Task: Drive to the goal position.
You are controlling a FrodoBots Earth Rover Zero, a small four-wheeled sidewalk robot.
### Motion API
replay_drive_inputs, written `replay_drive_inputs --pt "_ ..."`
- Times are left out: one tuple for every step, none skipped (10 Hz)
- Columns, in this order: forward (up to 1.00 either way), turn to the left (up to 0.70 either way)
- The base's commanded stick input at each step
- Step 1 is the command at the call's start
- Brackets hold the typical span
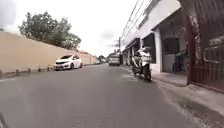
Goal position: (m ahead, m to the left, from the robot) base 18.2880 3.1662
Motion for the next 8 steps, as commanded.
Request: replay_drive_inputs --pt "0.70 0.00" --pt "0.70 0.00" --pt "0.70 0.00" --pt "0.70 0.00" --pt "0.70 0.00" --pt "0.70 0.00" --pt "0.70 0.00" --pt "0.70 0.00"
